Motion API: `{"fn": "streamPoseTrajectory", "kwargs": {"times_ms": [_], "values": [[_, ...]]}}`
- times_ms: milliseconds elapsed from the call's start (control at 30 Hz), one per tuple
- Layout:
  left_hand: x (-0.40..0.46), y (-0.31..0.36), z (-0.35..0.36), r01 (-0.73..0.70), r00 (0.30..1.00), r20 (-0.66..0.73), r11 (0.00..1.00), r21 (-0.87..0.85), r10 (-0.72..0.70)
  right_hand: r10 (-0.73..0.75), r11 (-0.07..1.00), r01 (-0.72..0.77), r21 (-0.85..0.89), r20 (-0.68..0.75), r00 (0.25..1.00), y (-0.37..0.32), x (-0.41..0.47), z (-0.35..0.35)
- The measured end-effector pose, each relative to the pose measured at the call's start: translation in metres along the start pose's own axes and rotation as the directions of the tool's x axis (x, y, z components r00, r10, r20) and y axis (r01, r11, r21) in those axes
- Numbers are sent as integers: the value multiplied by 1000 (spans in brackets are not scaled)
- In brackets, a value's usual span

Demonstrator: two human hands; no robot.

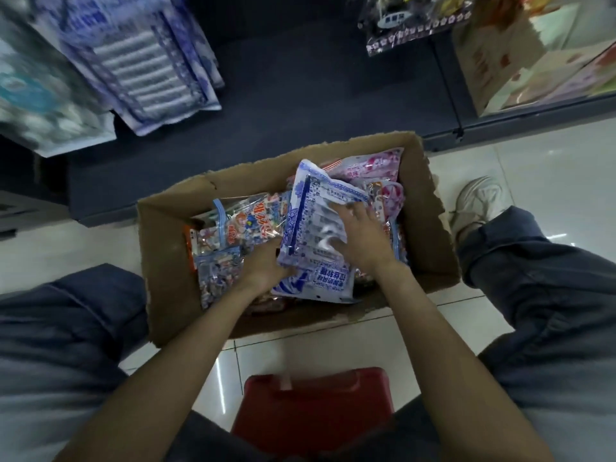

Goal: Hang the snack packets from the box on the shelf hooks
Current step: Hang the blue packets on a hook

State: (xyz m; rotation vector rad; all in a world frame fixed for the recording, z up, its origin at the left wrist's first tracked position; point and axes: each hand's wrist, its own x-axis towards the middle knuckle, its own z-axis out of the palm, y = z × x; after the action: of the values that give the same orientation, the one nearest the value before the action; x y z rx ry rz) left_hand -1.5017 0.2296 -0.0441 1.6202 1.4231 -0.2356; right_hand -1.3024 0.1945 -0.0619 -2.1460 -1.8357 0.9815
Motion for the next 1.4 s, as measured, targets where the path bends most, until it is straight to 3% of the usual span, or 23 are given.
{"fn": "streamPoseTrajectory", "kwargs": {"times_ms": [100,200,300,400,500,567,633,700,833,900,967,1133,1267,1400], "values": [[-20,5,-34,-152,984,-81,984,92,160,-374,924,370,-98,-25,927,-41,-2,-24],[-43,23,-72,-334,913,-182,925,181,365,-477,862,466,-196,-7,879,-75,2,-27],[-61,28,-111,-376,827,-384,911,167,411,-406,914,402,-55,-135,904,-103,5,-35],[-74,18,-145,-383,691,-614,914,136,381,-283,912,343,224,-261,923,-122,8,-52],[-78,-1,-174,-460,628,-711,888,-9,318,-163,765,306,567,-289,943,-143,13,-72],[-75,-10,-193,-537,597,-759,832,-139,259,-146,692,291,661,-266,953,-163,20,-84],[-73,-9,-212,-599,568,-791,773,-208,228,-167,673,326,664,-293,942,-187,31,-97],[-74,-1,-234,-675,486,-843,712,-194,231,-179,650,399,647,-380,907,-214,45,-114],[-79,13,-271,-726,209,-875,668,161,437,-154,632,525,571,-571,807,-245,75,-150],[-71,5,-277,-682,150,-821,659,318,551,-177,709,544,449,-634,753,-249,90,-154],[-58,-7,-278,-665,141,-799,654,361,585,-178,744,518,422,-622,763,-252,101,-149],[-37,-33,-283,-625,100,-780,649,433,617,-202,667,473,576,-471,859,-253,116,-125],[-28,-36,-290,-591,267,-810,753,290,522,-225,654,478,587,-453,863,-257,128,-113],[-15,-32,-310,-568,365,-837,810,146,407,-209,690,468,553,-467,859,-270,148,-114]]}}
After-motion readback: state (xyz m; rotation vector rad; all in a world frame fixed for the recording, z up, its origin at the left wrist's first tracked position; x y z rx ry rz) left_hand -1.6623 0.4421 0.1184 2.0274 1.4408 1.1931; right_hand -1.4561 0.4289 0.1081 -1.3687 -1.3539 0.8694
